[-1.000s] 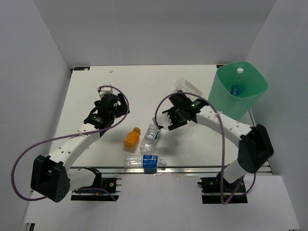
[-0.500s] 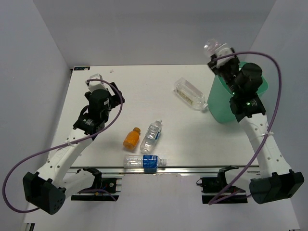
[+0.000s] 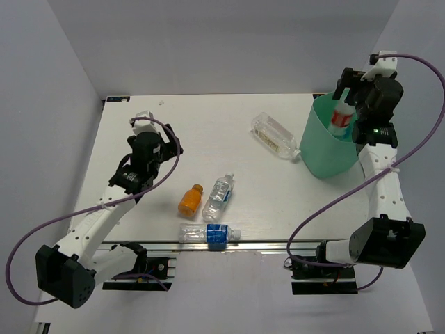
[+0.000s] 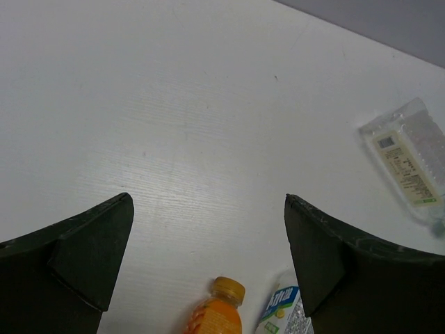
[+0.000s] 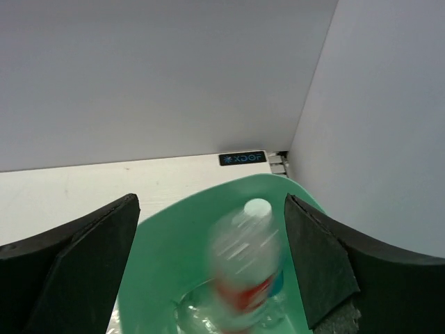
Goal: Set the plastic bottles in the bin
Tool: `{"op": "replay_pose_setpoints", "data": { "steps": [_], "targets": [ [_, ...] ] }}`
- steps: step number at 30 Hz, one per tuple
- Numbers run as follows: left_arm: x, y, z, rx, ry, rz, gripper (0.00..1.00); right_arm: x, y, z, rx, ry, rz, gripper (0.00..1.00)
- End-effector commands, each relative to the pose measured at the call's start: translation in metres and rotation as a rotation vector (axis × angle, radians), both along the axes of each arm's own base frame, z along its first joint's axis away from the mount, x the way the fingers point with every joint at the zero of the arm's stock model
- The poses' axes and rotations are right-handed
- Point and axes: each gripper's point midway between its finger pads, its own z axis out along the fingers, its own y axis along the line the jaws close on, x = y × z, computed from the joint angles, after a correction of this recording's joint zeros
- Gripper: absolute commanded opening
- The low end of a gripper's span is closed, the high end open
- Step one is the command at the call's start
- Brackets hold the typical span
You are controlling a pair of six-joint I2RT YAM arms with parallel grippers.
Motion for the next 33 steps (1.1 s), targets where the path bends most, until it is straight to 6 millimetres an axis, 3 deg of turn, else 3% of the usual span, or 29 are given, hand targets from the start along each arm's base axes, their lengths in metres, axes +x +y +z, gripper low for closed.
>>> {"op": "replay_pose_setpoints", "data": {
  "steps": [1,3,6,8,9,10,12,13,14,15,16,18,23,27,28,30,31,32,33],
  "targets": [
    [-0.004,-0.008,-0.02,0.01,0.07,-0.054,0.98,-0.013,0.012,0.043,0.08,-0.101,0.032,0.89],
    [-0.003,-0.008,-0.022,0.013,0.075,-0.048,0.98,-0.016,0.018,0.048,0.057,-0.095,0.071,0.89],
    [-0.004,-0.008,-0.02,0.009,0.066,-0.048,0.98,-0.025,0.062,0.054,-0.047,-0.076,0.319,0.89],
    [-0.004,-0.007,-0.018,0.008,0.059,-0.047,0.98,-0.041,0.118,0.049,-0.151,-0.081,0.544,0.89],
    [-0.004,-0.007,-0.015,0.006,0.052,-0.047,0.98,-0.049,0.141,0.035,-0.313,-0.07,0.634,0.89],
    [-0.004,-0.007,-0.015,0.007,0.052,-0.046,0.98,-0.065,0.187,0.028,-0.388,-0.078,0.742,0.89],
    [-0.005,-0.005,-0.016,0.011,0.054,-0.037,0.98,-0.083,0.227,-0.008,-0.676,-0.084,0.886,0.89],
    [-0.007,-0.003,-0.016,0.012,0.055,-0.034,0.98,-0.1,0.247,-0.031,-0.773,-0.076,0.991,0.89],
    [-0.007,-0.003,-0.016,0.013,0.054,-0.03,0.98,-0.129,0.275,-0.047,-0.885,-0.129,1.133,0.89],
    [-0.008,-0.001,-0.018,0.015,0.058,-0.023,0.98,-0.148,0.284,-0.091,-0.998,-0.107,1.266,0.89],
    [-0.009,0.0,-0.017,0.015,0.054,-0.024,0.98,-0.171,0.288,-0.118,-1.203,-0.189,1.421,0.89],
    [-0.011,0.001,-0.019,0.016,0.052,-0.023,0.98,-0.199,0.301,-0.151,-1.277,-0.249,1.556,0.89],
    [-0.01,-0.001,-0.021,0.015,0.052,-0.033,0.98,-0.232,0.335,-0.184,-1.244,-0.173,1.776,0.89],
    [-0.007,-0.004,-0.025,0.02,0.058,-0.042,0.98,-0.232,0.361,-0.206,-1.241,-0.198,1.821,0.89],
    [-0.006,-0.005,-0.025,0.02,0.057,-0.045,0.98,-0.231,0.367,-0.223,-1.243,-0.165,1.853,0.89],
    [-0.005,-0.004,-0.029,0.035,0.073,-0.045,0.98,-0.233,0.376,-0.234,-1.249,-0.124,1.901,0.89],
    [-0.005,-0.003,-0.029,0.04,0.078,-0.038,0.98,-0.234,0.38,-0.255,-1.238,-0.045,1.953,0.89],
    [-0.004,-0.001,-0.029,0.048,0.077,-0.028,0.98,-0.228,0.39,-0.246,-1.239,-0.046,1.959,0.89],
    [-0.004,0.0,-0.028,0.052,0.074,-0.025,0.98,-0.232,0.387,-0.255,-1.224,0.03,1.996,0.89]
  ]
}}
